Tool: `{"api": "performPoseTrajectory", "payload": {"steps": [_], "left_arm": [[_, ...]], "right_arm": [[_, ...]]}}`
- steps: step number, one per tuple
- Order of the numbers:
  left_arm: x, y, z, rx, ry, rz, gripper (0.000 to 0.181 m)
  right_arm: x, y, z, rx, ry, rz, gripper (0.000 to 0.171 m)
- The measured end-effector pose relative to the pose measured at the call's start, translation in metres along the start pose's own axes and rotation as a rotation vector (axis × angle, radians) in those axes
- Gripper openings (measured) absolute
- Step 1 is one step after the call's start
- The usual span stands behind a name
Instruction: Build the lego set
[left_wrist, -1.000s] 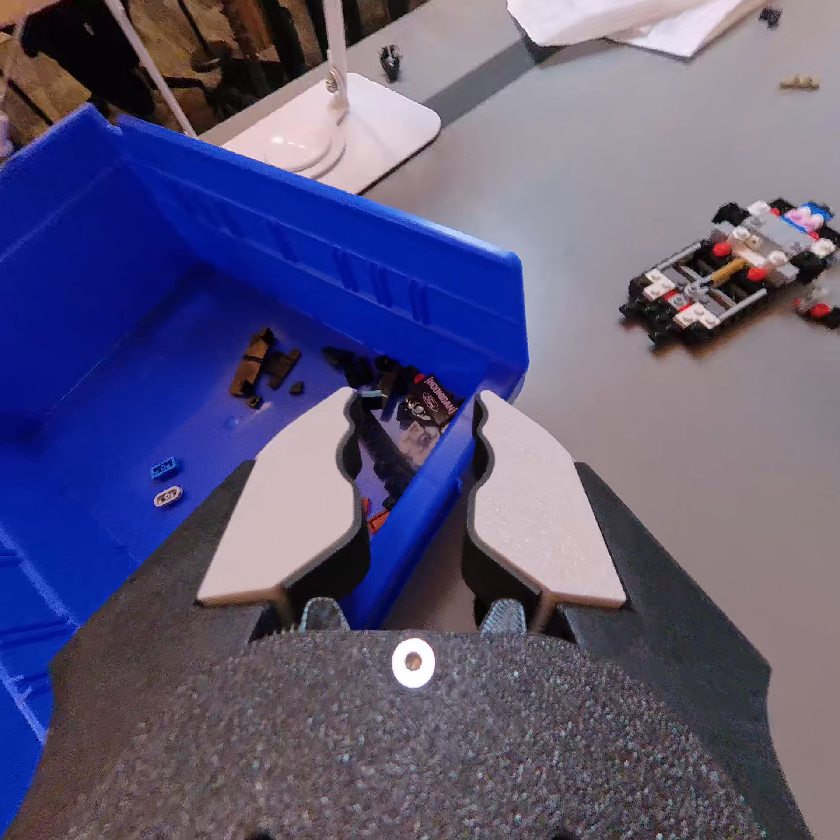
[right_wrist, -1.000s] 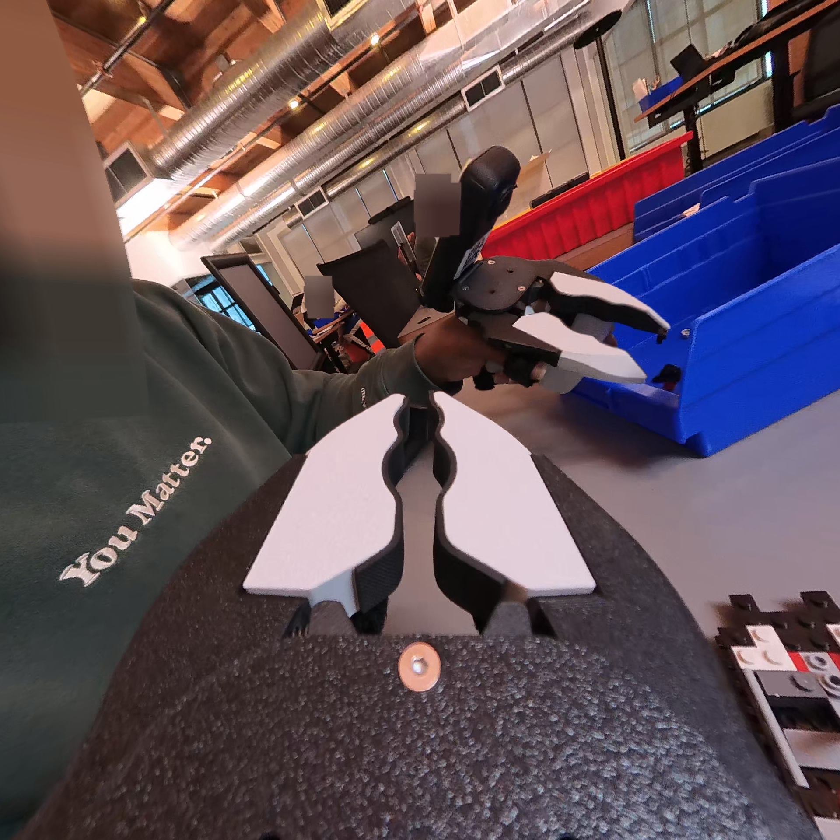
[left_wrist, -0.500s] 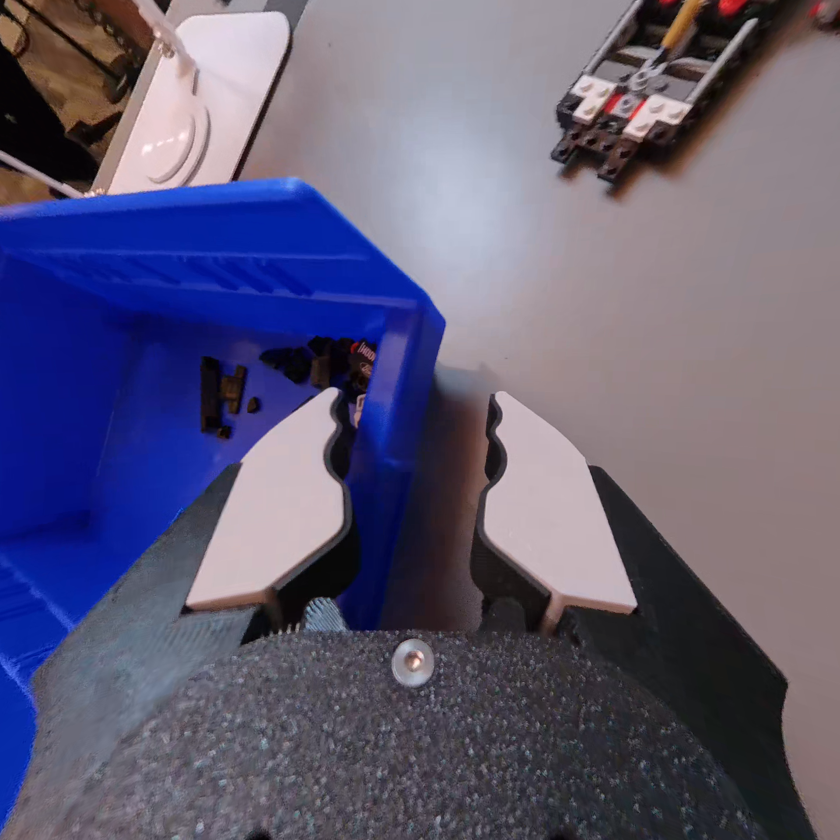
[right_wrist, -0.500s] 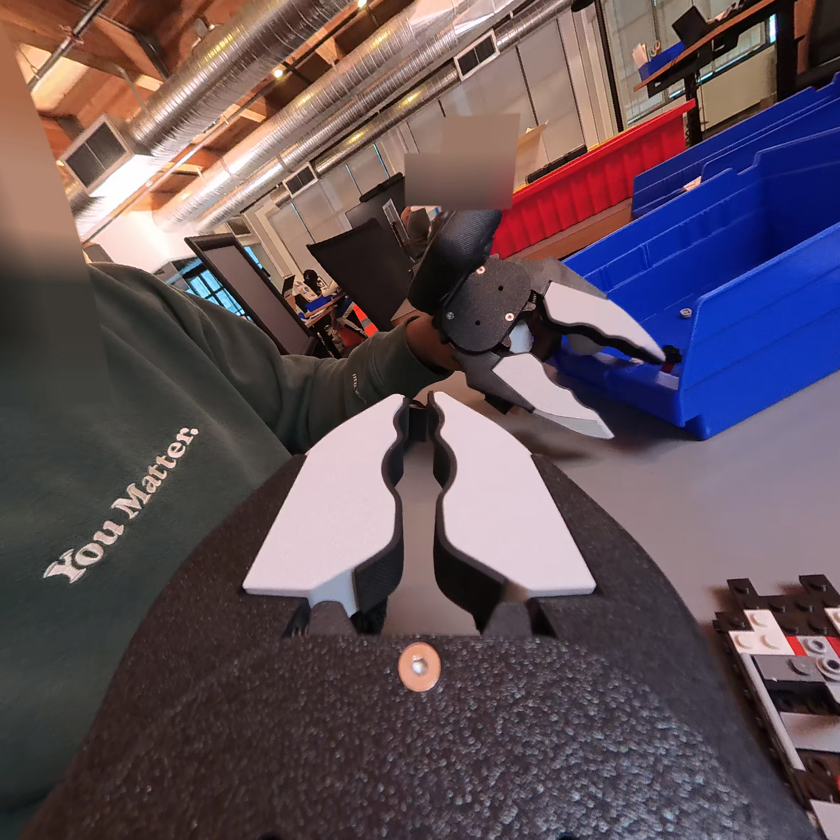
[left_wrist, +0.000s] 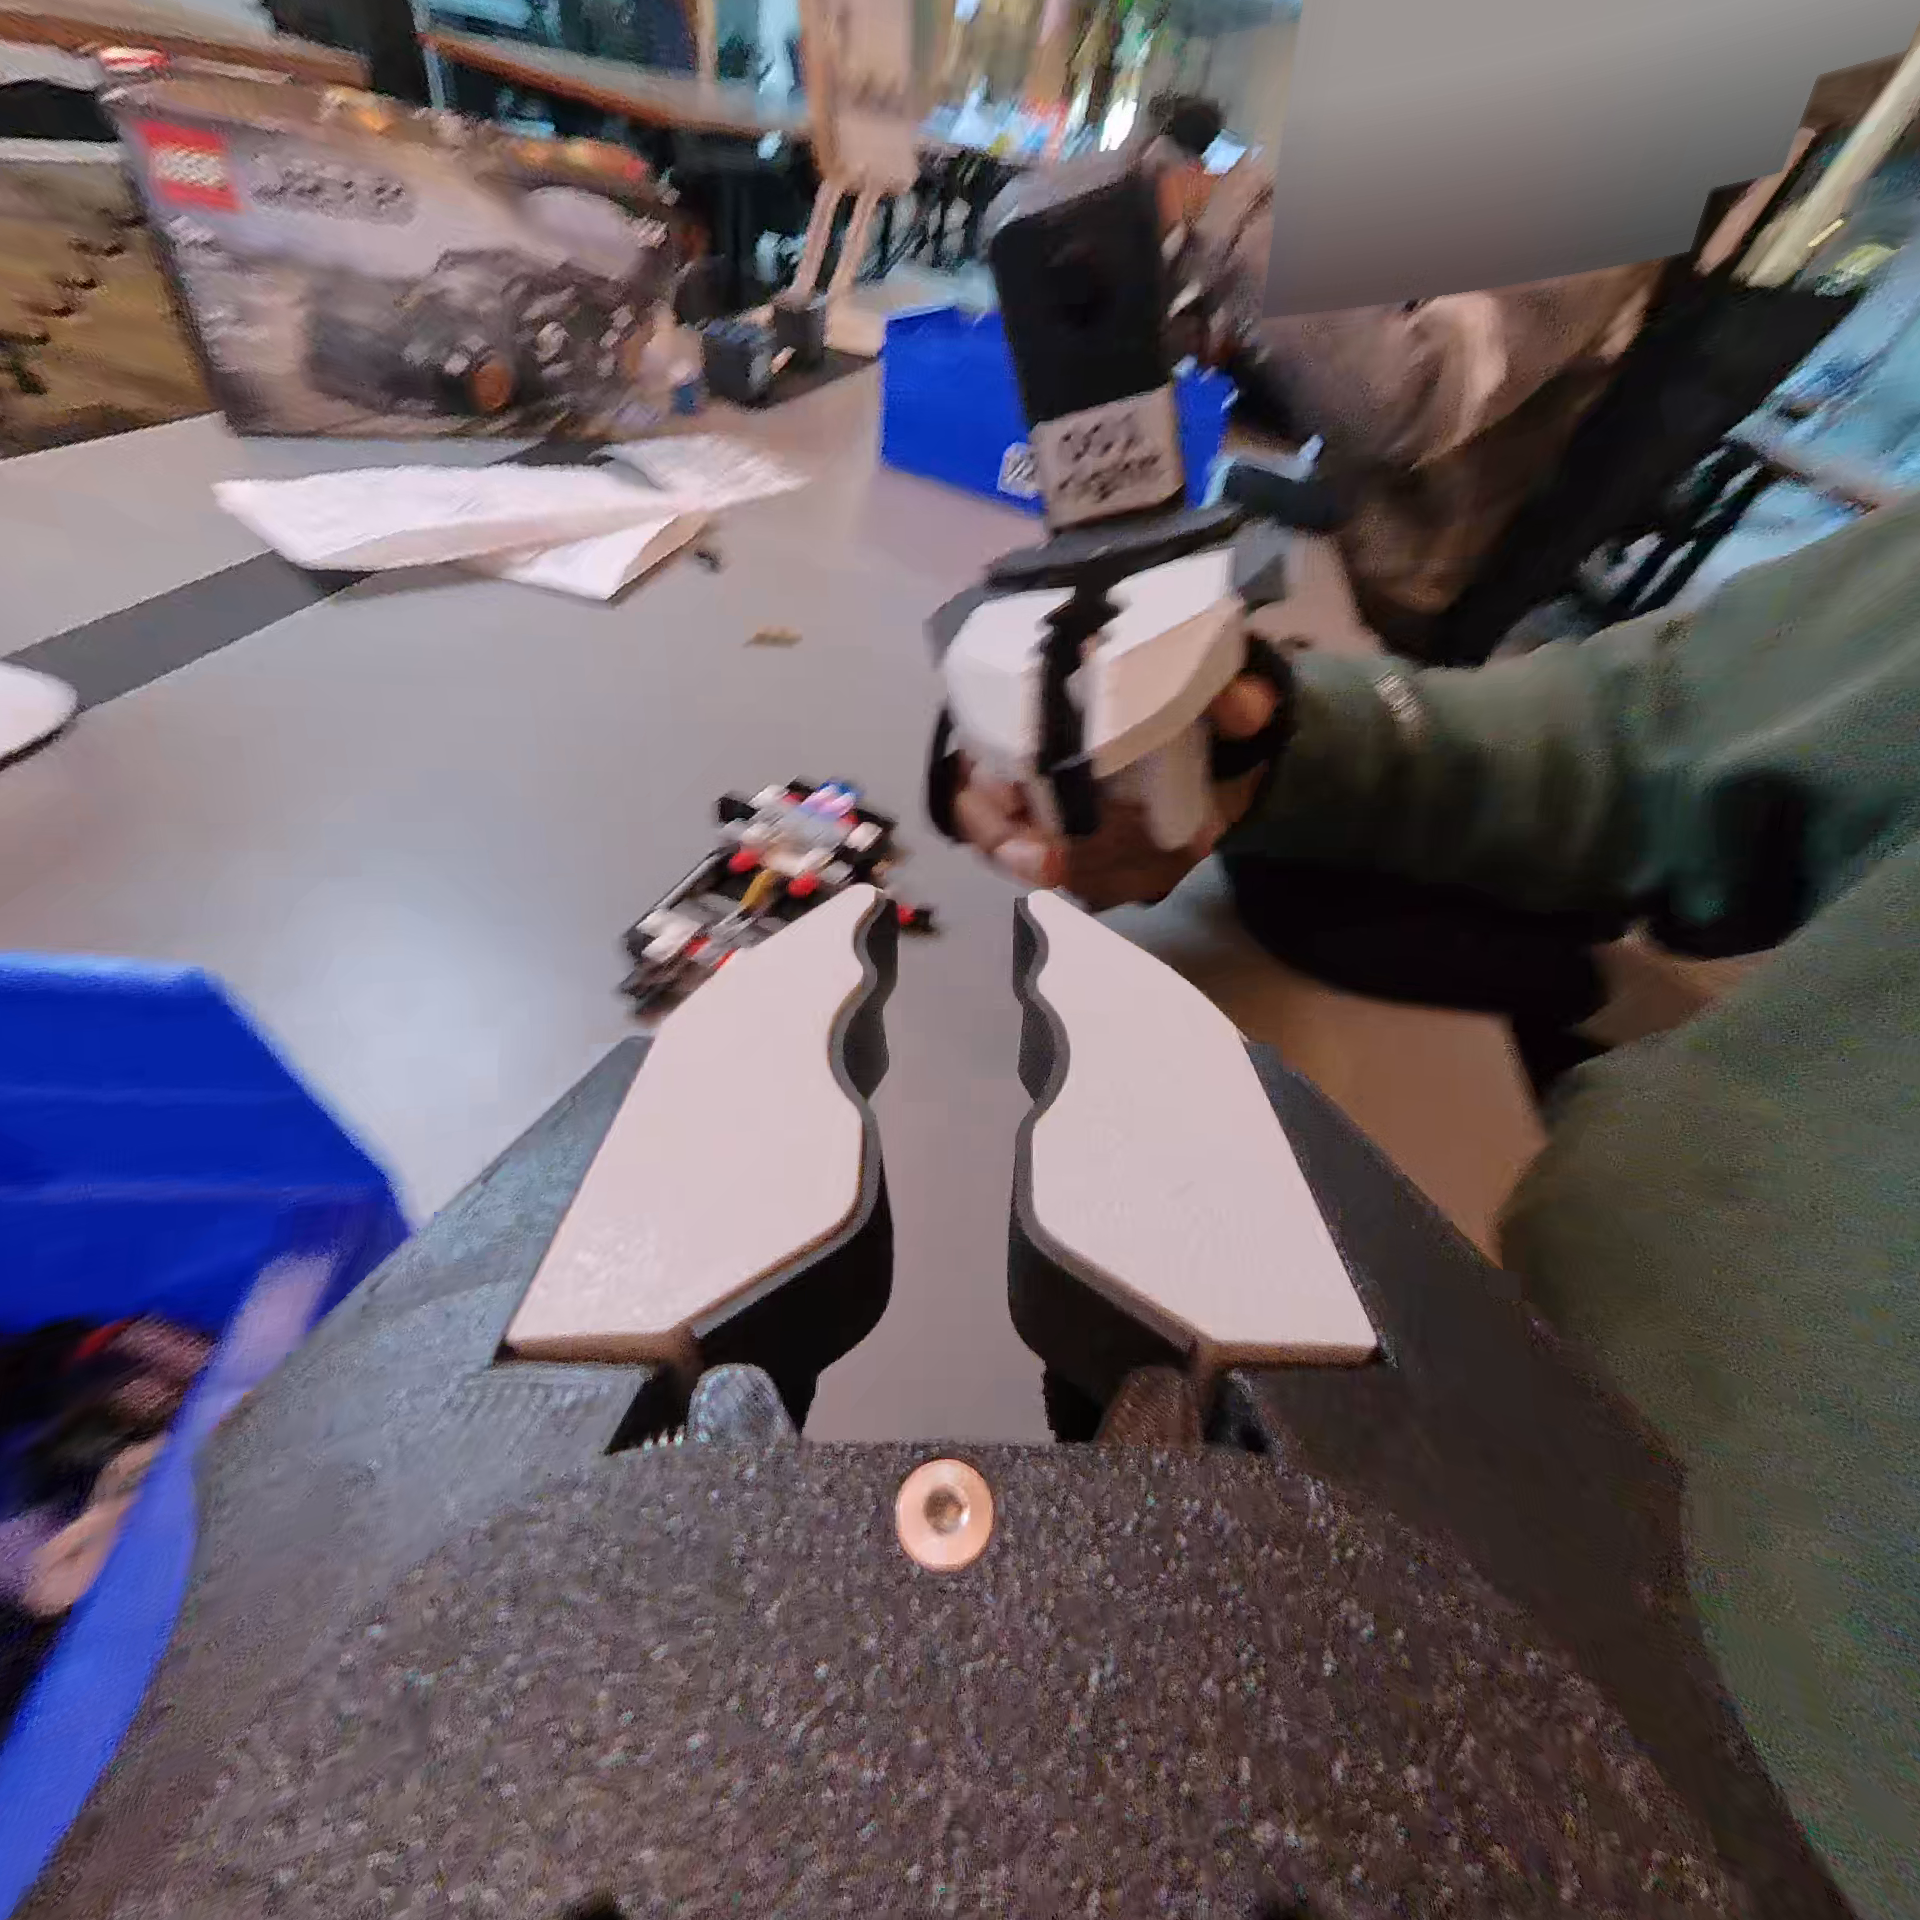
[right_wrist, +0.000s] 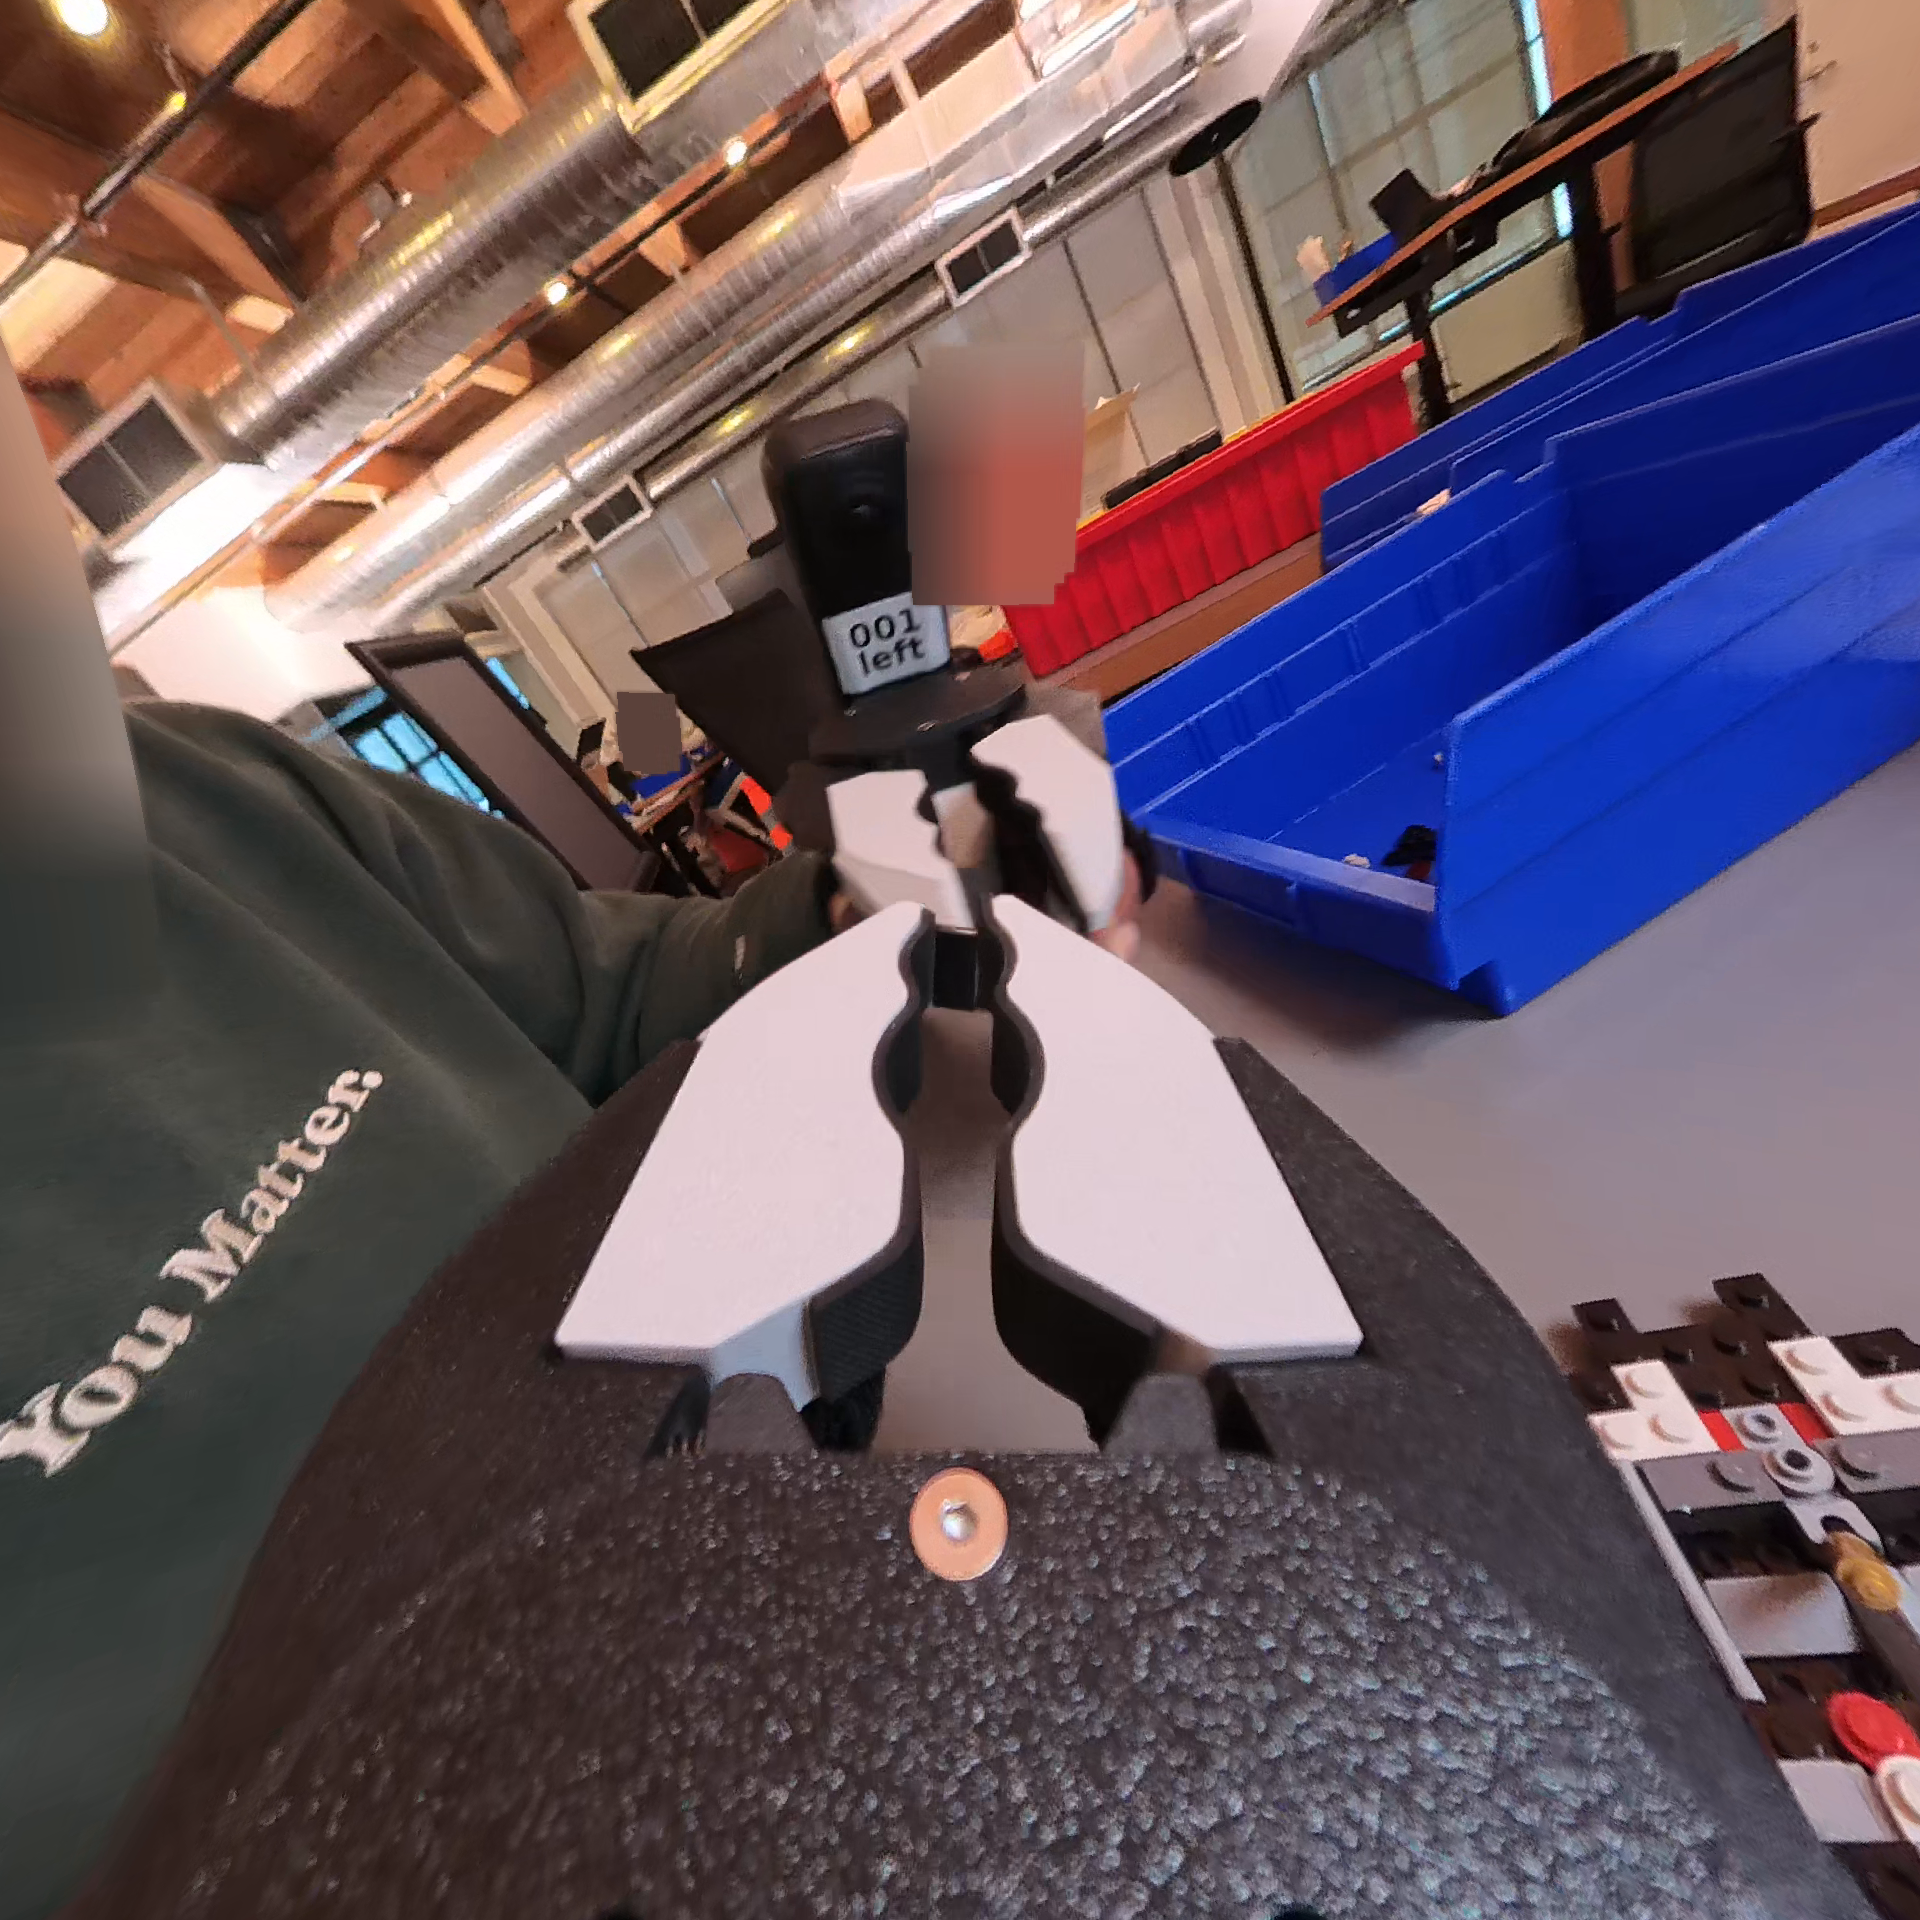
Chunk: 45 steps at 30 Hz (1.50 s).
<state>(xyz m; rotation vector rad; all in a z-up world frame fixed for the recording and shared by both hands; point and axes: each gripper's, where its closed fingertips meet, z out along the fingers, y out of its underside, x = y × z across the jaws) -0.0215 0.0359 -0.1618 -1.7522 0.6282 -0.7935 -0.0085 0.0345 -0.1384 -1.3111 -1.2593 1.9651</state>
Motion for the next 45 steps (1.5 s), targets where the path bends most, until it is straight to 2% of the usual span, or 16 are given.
{"api": "performPoseTrajectory", "payload": {"steps": [3, 6, 8, 10, 13, 15, 19, 22, 23, 24, 26, 28, 31, 37, 42, 45], "left_arm": [[0.016, -0.006, 0.012, 0.048, 0.041, -0.022, 0.022], [0.014, -0.004, 0.023, 0.045, -0.028, 0.008, 0.024], [0.008, -0.004, 0.026, 0.053, -0.071, 0.004, 0.017], [0.007, -0.005, 0.025, 0.065, -0.067, -0.015, 0.008], [0.004, -0.007, 0.019, 0.057, -0.075, 0.008, 0.007], [-0.012, -0.011, 0.009, 0.044, -0.179, 0.083, 0.003], [-0.068, -0.011, -0.028, -0.067, -0.526, 0.236, 0.003], [-0.115, -0.003, -0.065, -0.214, -0.806, 0.292, 0.003], [-0.126, 0.007, -0.074, -0.286, -0.846, 0.264, 0.003], [-0.135, 0.016, -0.080, -0.341, -0.866, 0.217, 0.012], [-0.143, 0.030, -0.085, -0.383, -0.848, 0.139, 0.025], [-0.146, 0.042, -0.087, -0.426, -0.821, 0.081, 0.046], [-0.145, 0.051, -0.086, -0.459, -0.777, 0.039, 0.063], [-0.136, 0.059, -0.084, -0.501, -0.709, 0.026, 0.075], [-0.130, 0.065, -0.080, -0.520, -0.661, 0.041, 0.077], [-0.125, 0.061, -0.076, -0.501, -0.636, 0.061, 0.077]], "right_arm": [[0.008, -0.001, 0.001, 0.030, 0.026, 0.042, 0.007], [0.013, 0.000, 0.002, 0.040, 0.051, 0.054, 0.007], [0.013, 0.000, 0.003, 0.039, 0.052, 0.056, 0.007], [0.014, -0.001, 0.002, 0.044, 0.061, 0.053, 0.008], [0.016, -0.001, 0.000, 0.021, 0.083, 0.028, 0.008], [0.013, -0.002, -0.003, -0.014, 0.084, -0.004, 0.008], [0.003, 0.019, -0.009, -0.250, 0.066, -0.145, 0.016], [-0.019, 0.066, -0.018, -0.577, -0.048, -0.272, 0.017], [-0.028, 0.083, -0.022, -0.683, -0.088, -0.306, 0.019], [-0.035, 0.098, -0.027, -0.773, -0.122, -0.332, 0.022], [-0.051, 0.122, -0.032, -0.907, -0.188, -0.365, 0.029], [-0.063, 0.140, -0.039, -1.017, -0.239, -0.381, 0.032], [-0.075, 0.159, -0.046, -1.132, -0.286, -0.379, 0.033], [-0.075, 0.189, -0.047, -1.305, -0.245, -0.424, 0.035], [-0.071, 0.190, -0.046, -1.325, -0.213, -0.474, 0.025], [-0.061, 0.181, -0.045, -1.271, -0.176, -0.472, 0.020]]}}
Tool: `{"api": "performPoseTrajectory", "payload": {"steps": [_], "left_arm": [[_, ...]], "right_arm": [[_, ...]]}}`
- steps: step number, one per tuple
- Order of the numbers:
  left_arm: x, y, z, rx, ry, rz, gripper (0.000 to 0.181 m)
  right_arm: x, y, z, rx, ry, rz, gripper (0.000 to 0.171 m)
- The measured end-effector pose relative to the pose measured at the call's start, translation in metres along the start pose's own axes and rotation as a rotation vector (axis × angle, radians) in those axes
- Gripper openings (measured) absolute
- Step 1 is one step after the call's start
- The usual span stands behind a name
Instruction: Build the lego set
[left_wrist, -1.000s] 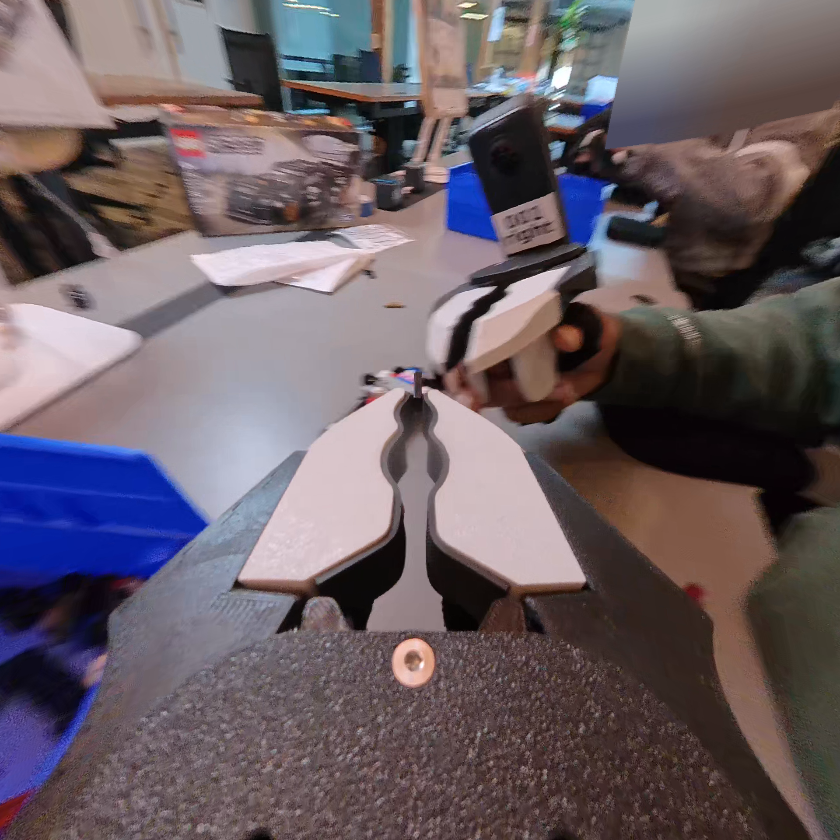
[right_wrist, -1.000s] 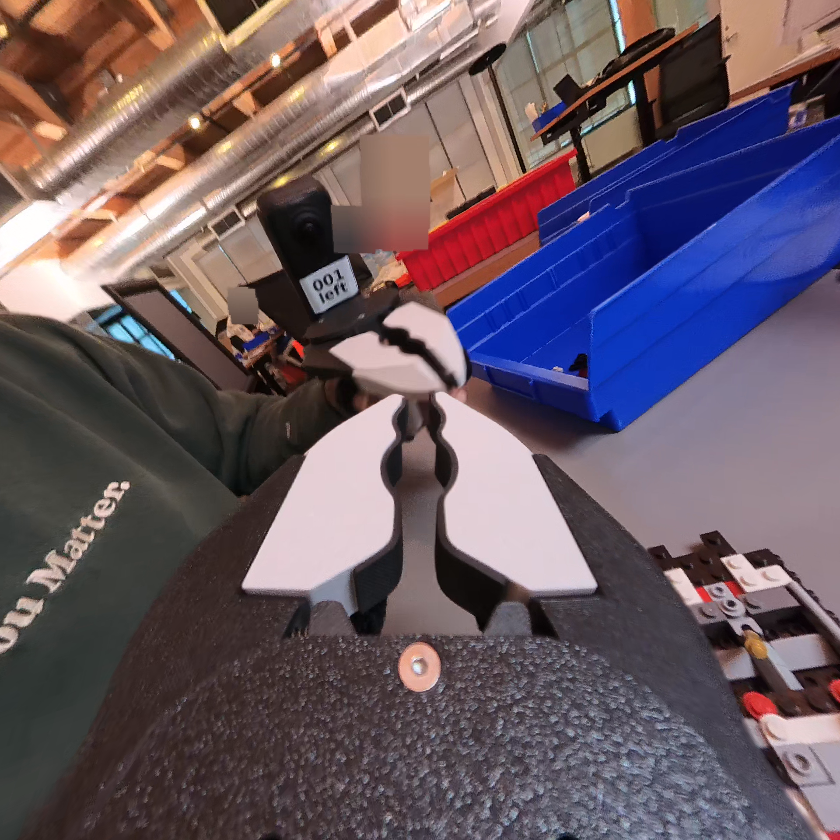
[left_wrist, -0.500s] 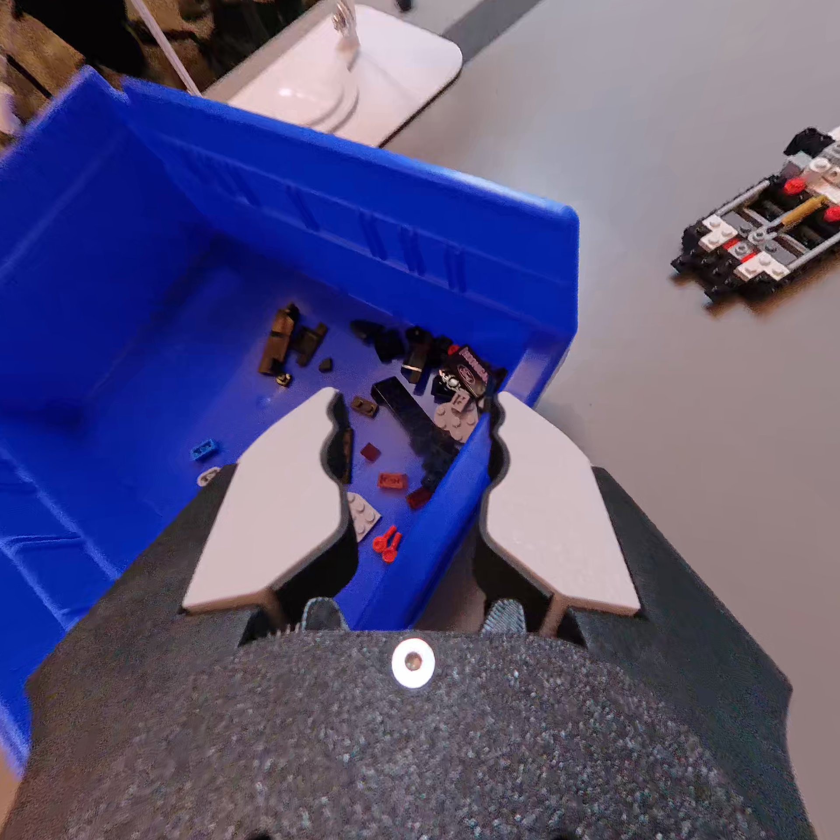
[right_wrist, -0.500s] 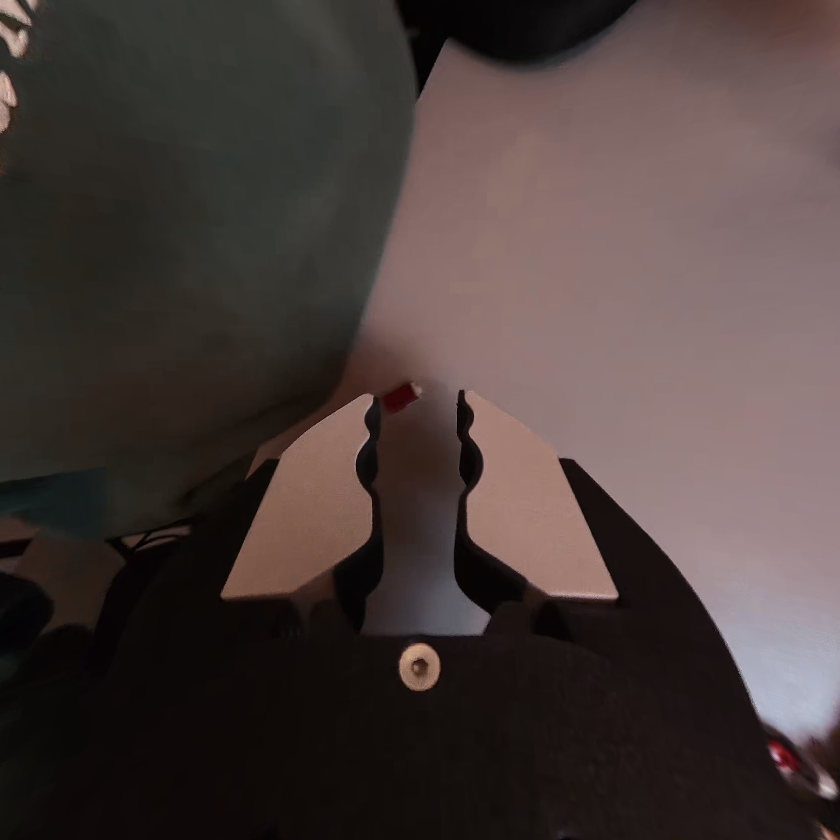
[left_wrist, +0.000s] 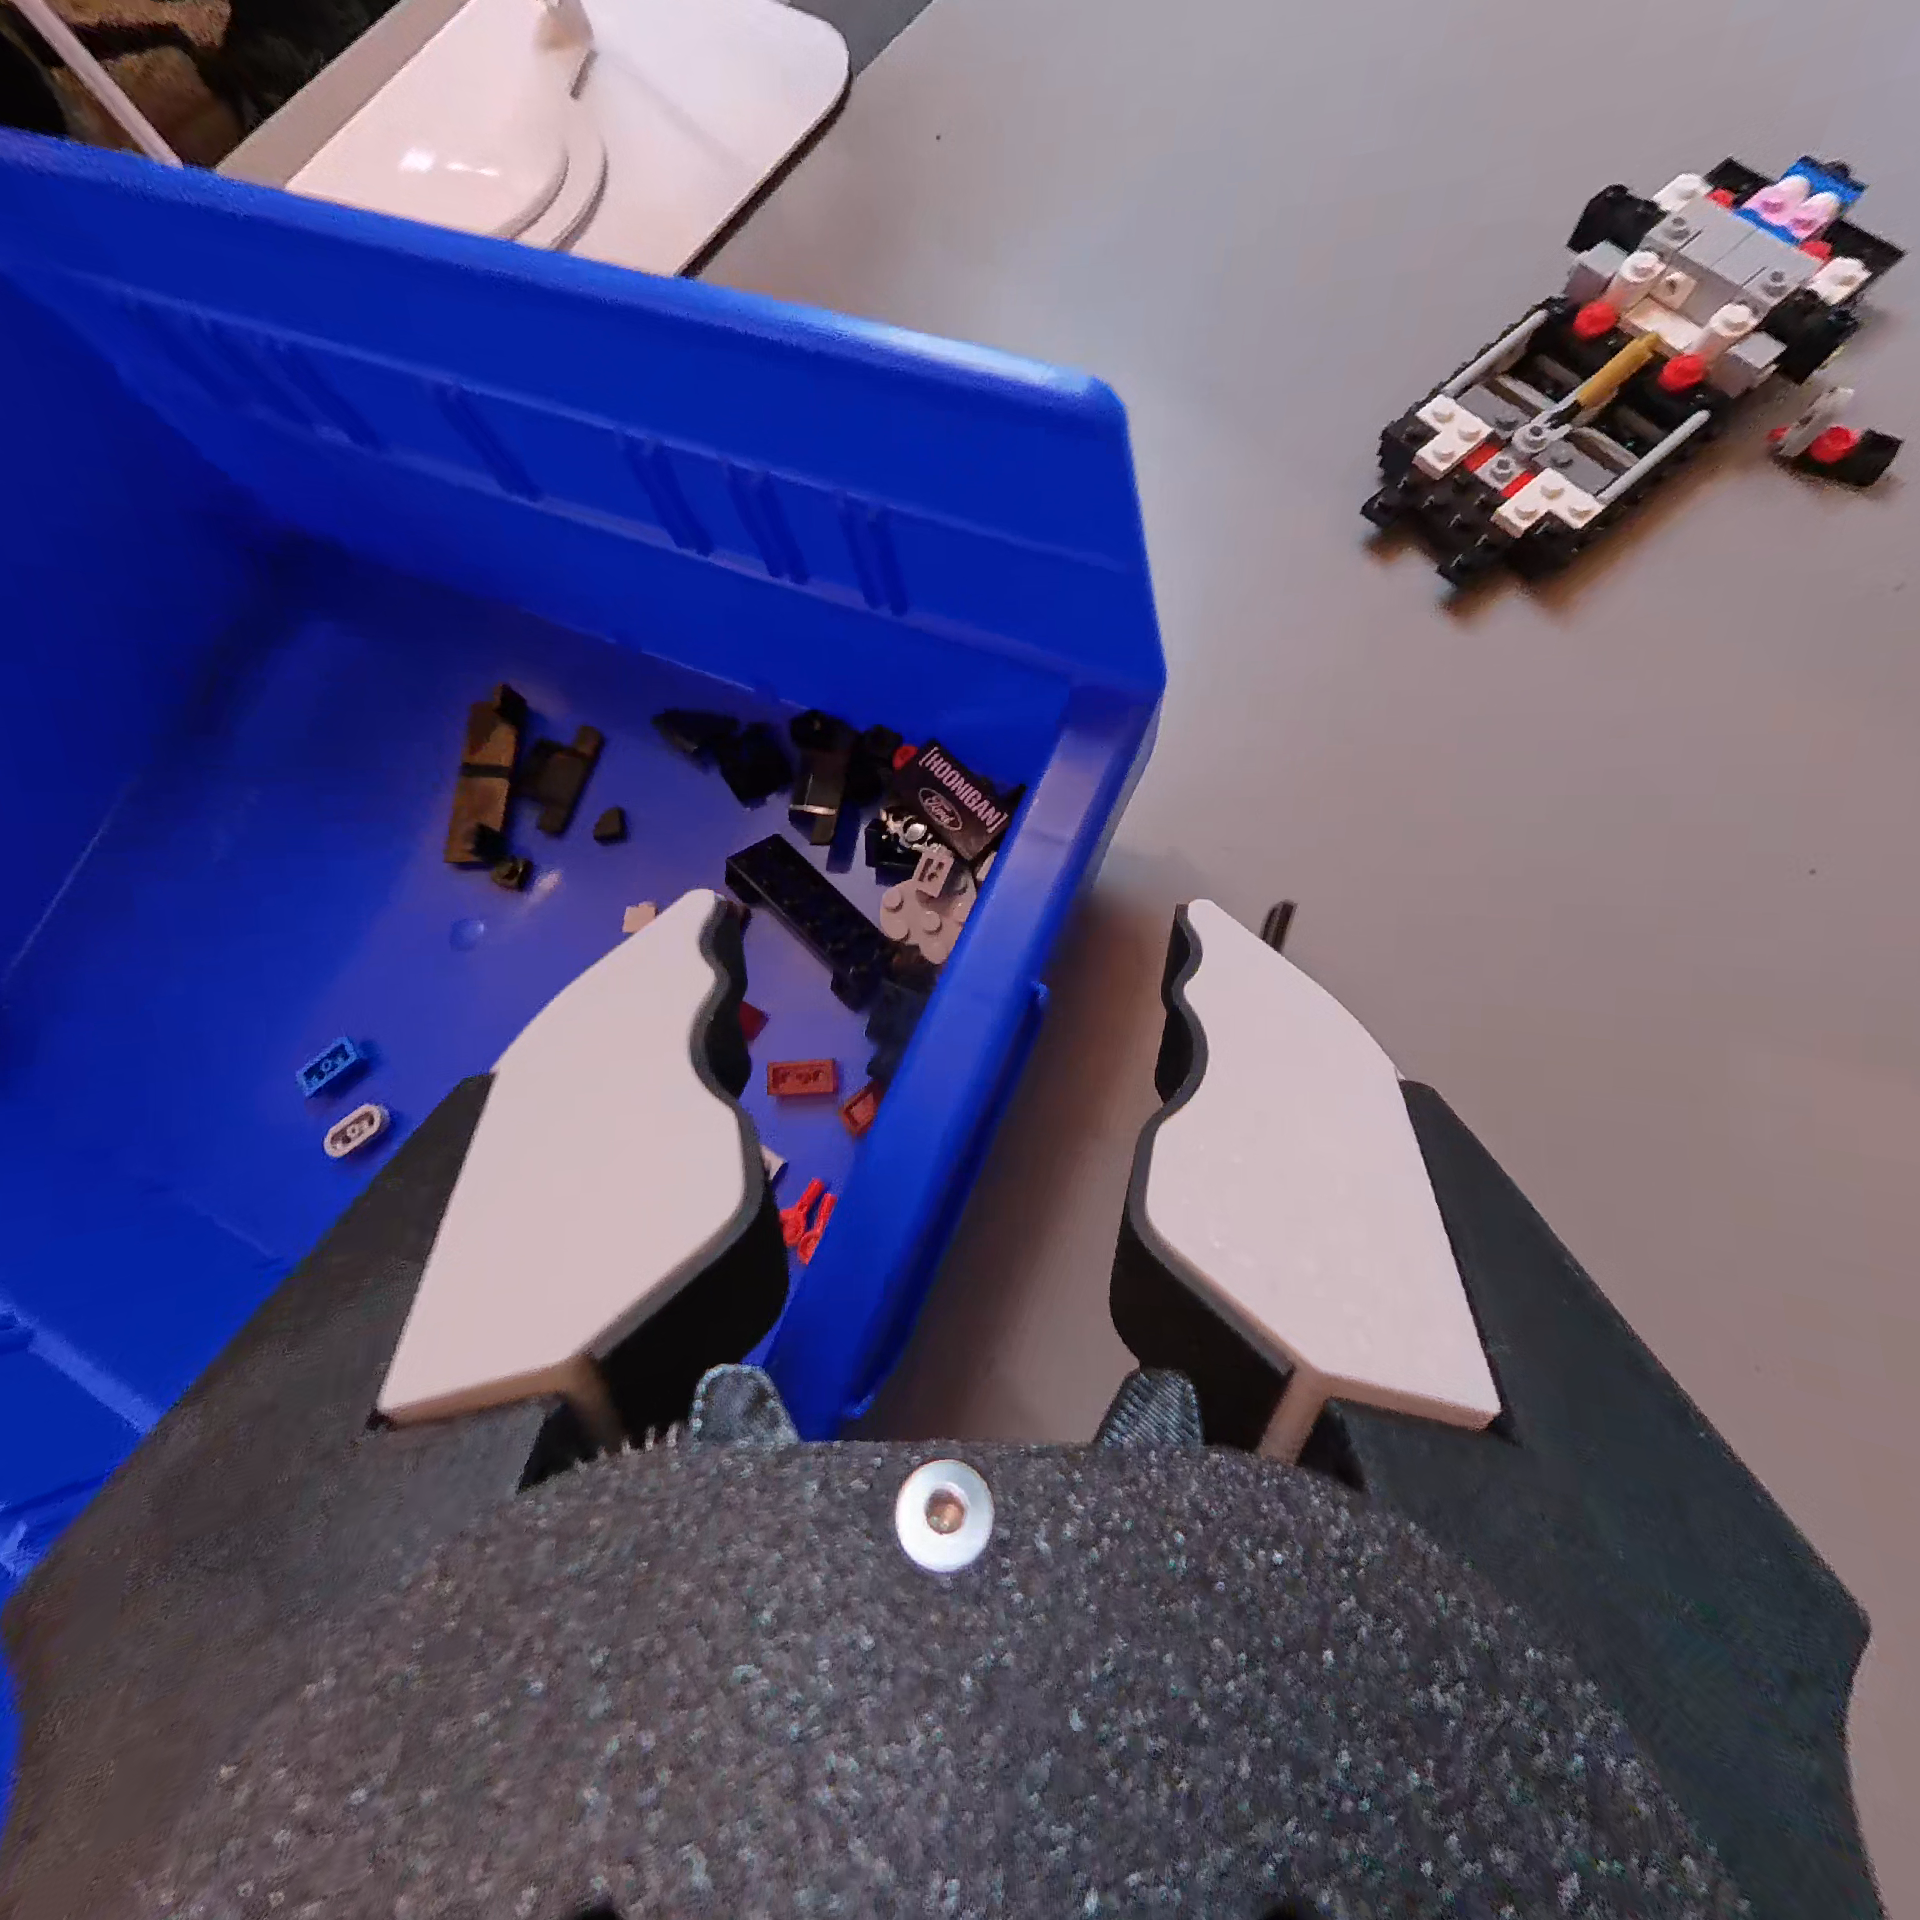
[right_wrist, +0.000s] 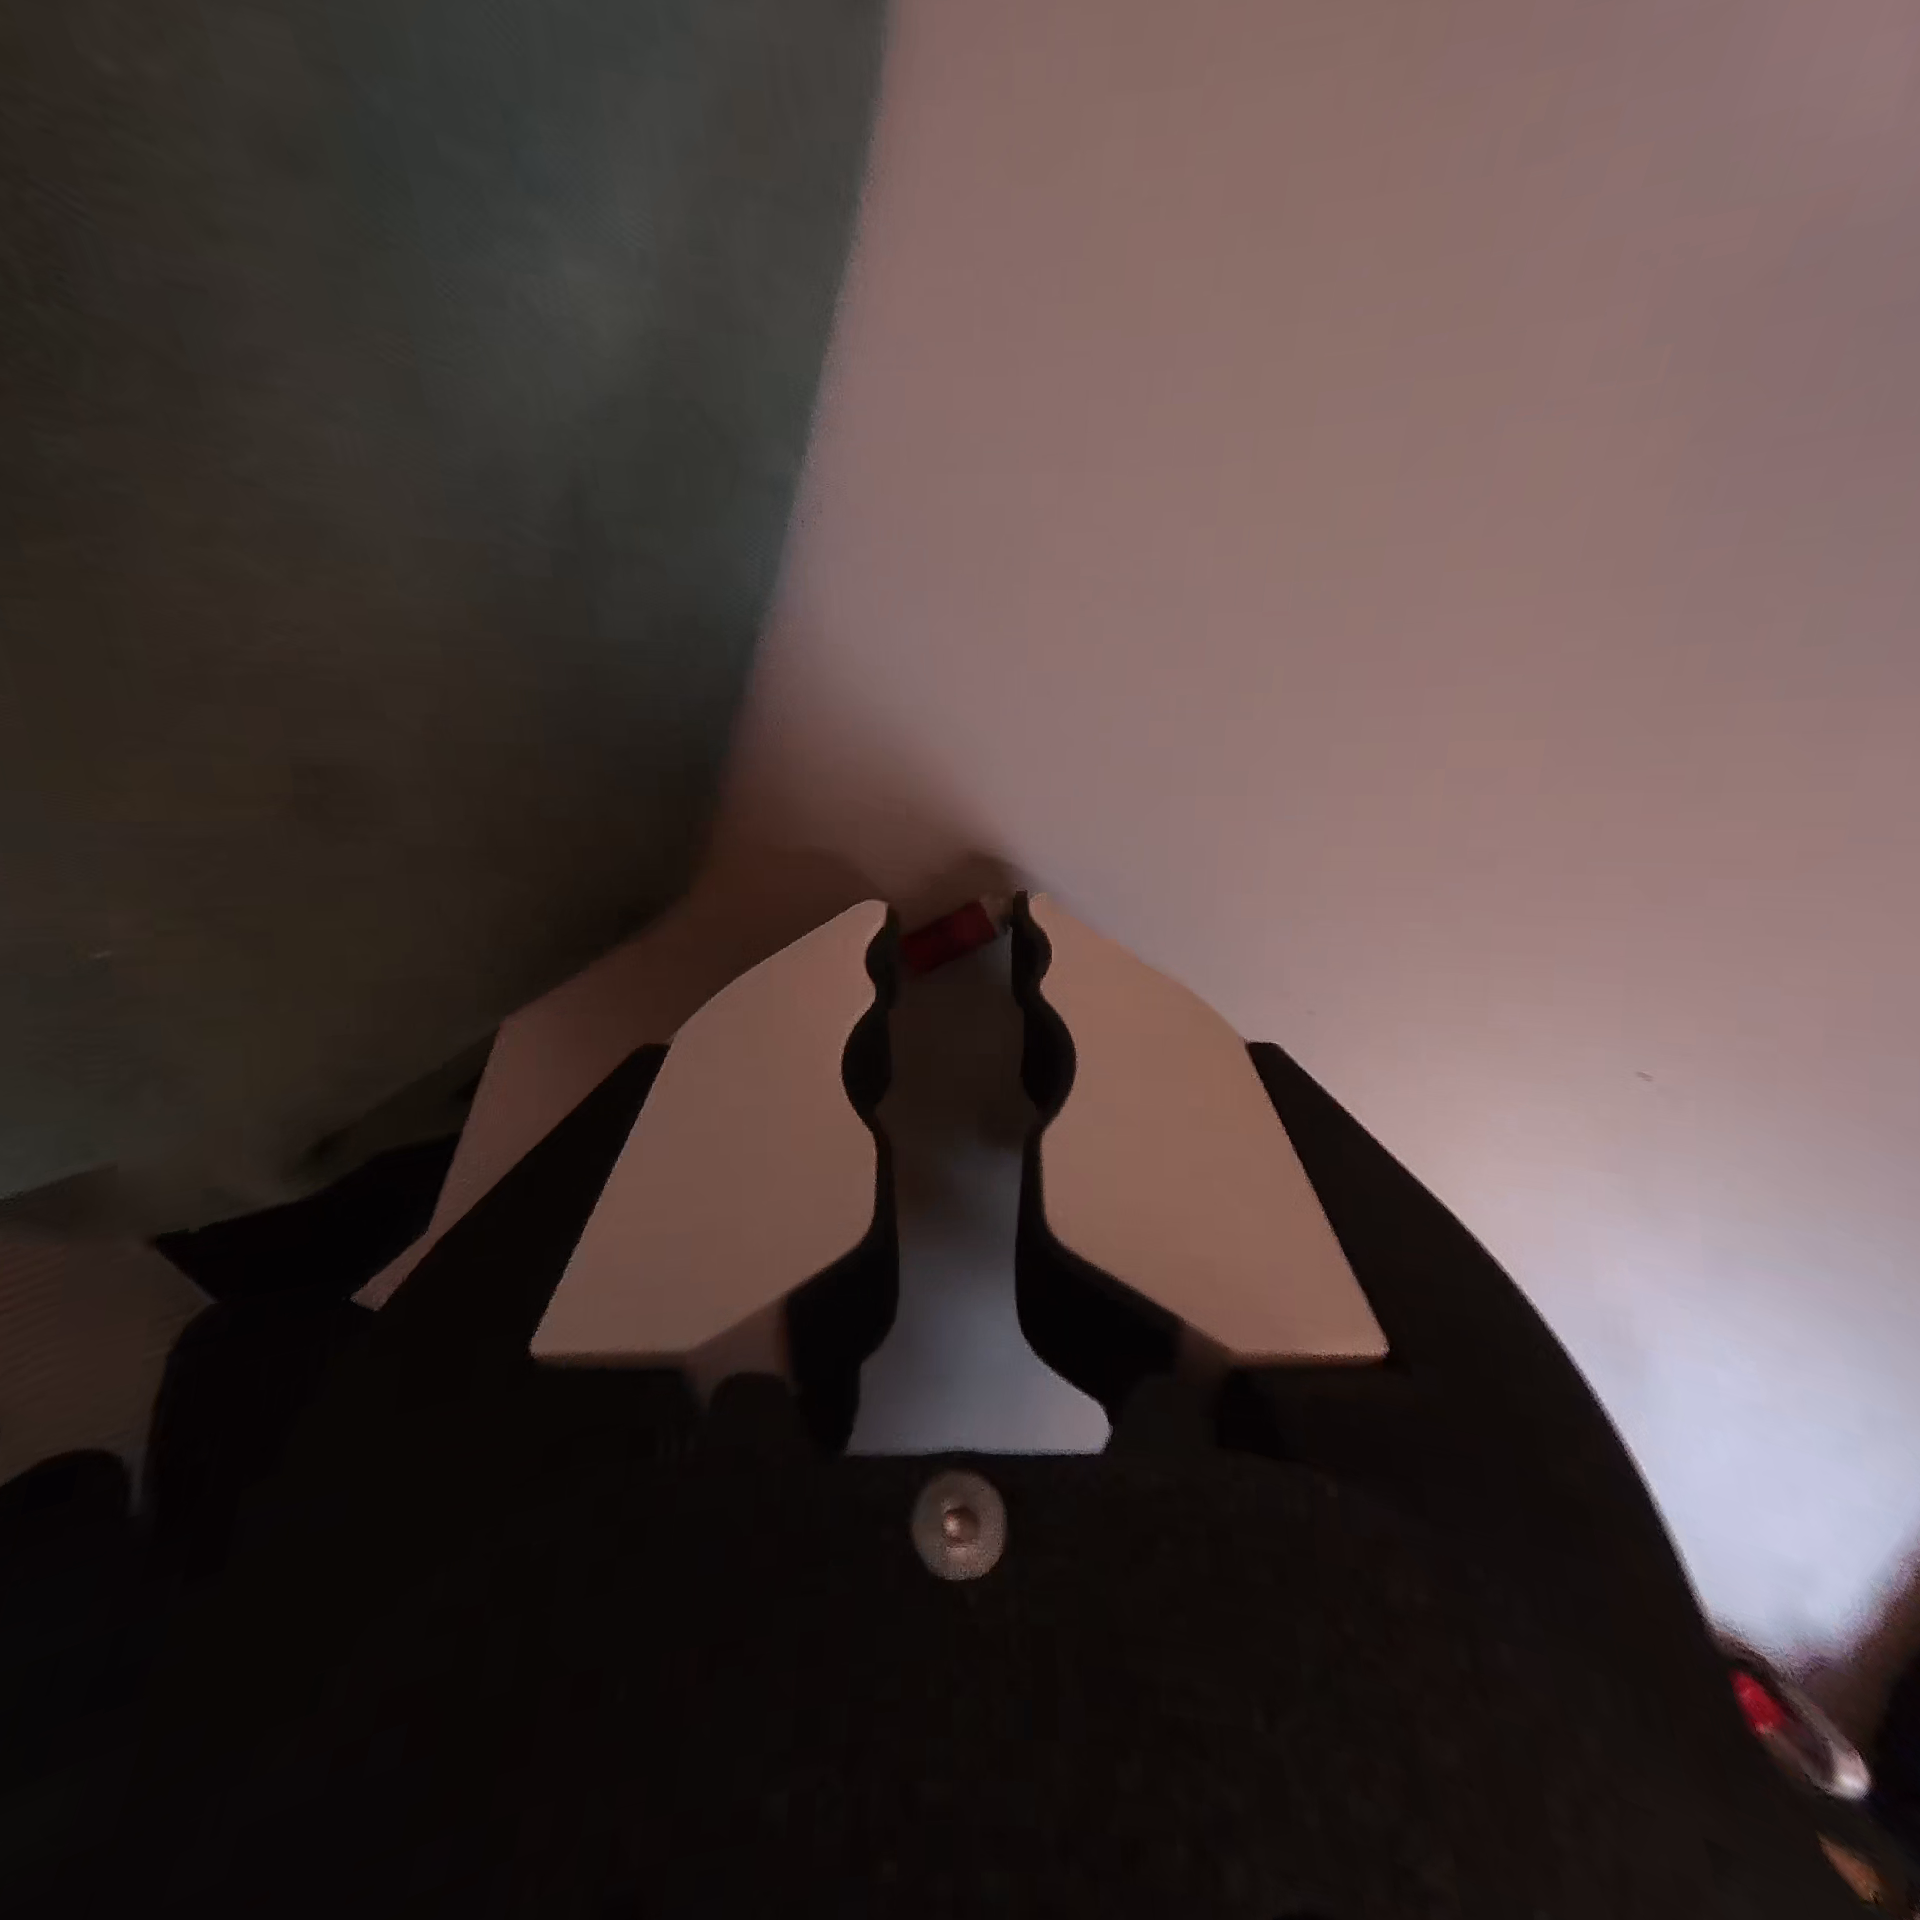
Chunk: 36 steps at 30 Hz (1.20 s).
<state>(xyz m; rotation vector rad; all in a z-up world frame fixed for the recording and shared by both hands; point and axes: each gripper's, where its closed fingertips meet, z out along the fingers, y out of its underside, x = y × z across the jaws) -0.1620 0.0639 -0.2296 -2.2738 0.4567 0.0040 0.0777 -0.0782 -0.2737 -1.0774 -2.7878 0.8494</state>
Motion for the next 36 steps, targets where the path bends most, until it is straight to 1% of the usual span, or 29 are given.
{"api": "performPoseTrajectory", "payload": {"steps": [3, 4, 6, 7, 8, 9, 10, 11, 13, 16, 18, 20, 24, 28, 33, 35, 36], "left_arm": [[0.008, -0.009, -0.004, 0.058, 0.021, 0.034, 0.074], [0.012, -0.014, -0.006, 0.091, 0.027, 0.049, 0.072], [0.015, -0.018, -0.009, 0.107, 0.031, 0.073, 0.069], [0.019, -0.019, -0.011, 0.115, 0.041, 0.092, 0.064], [0.025, -0.020, -0.013, 0.132, 0.069, 0.119, 0.052], [0.036, -0.022, -0.015, 0.150, 0.114, 0.153, 0.040], [0.050, -0.022, -0.016, 0.162, 0.172, 0.191, 0.033], [0.066, -0.021, -0.016, 0.164, 0.234, 0.219, 0.030], [0.091, -0.015, -0.008, 0.127, 0.309, 0.232, 0.032], [0.112, -0.002, 0.017, 0.037, 0.341, 0.240, 0.035], [0.116, 0.003, 0.032, -0.026, 0.347, 0.203, 0.038], [0.119, 0.008, 0.040, -0.097, 0.369, 0.147, 0.039], [0.118, 0.007, 0.041, -0.128, 0.343, 0.128, 0.030], [0.122, 0.007, 0.040, -0.149, 0.332, 0.132, 0.017], [0.122, 0.005, 0.041, -0.116, 0.327, 0.178, 0.016], [0.115, -0.006, 0.035, -0.049, 0.295, 0.188, 0.016], [0.105, -0.018, 0.028, 0.011, 0.252, 0.177, 0.016]], "right_arm": [[0.028, -0.015, -0.024, 0.200, 0.110, 0.041, 0.020], [0.038, -0.018, -0.034, 0.262, 0.147, 0.068, 0.020], [0.059, -0.020, -0.055, 0.369, 0.243, 0.118, 0.020], [0.067, -0.018, -0.062, 0.399, 0.275, 0.144, 0.020], [0.073, -0.015, -0.066, 0.411, 0.294, 0.165, 0.020], [0.077, -0.012, -0.068, 0.413, 0.315, 0.177, 0.020], [0.080, -0.008, -0.069, 0.405, 0.324, 0.186, 0.020], [0.080, -0.006, -0.068, 0.396, 0.320, 0.192, 0.020], [0.079, -0.005, -0.066, 0.392, 0.308, 0.195, 0.020], [0.077, -0.004, -0.060, 0.370, 0.289, 0.190, 0.020], [0.076, -0.003, -0.058, 0.363, 0.282, 0.189, 0.020], [0.075, -0.003, -0.058, 0.361, 0.281, 0.187, 0.020], [0.075, -0.003, -0.060, 0.364, 0.287, 0.185, 0.020], [0.075, -0.003, -0.058, 0.360, 0.285, 0.186, 0.020], [0.076, -0.003, -0.059, 0.362, 0.292, 0.186, 0.020], [0.076, -0.003, -0.061, 0.370, 0.302, 0.187, 0.020], [0.077, -0.003, -0.062, 0.373, 0.306, 0.187, 0.020]]}}
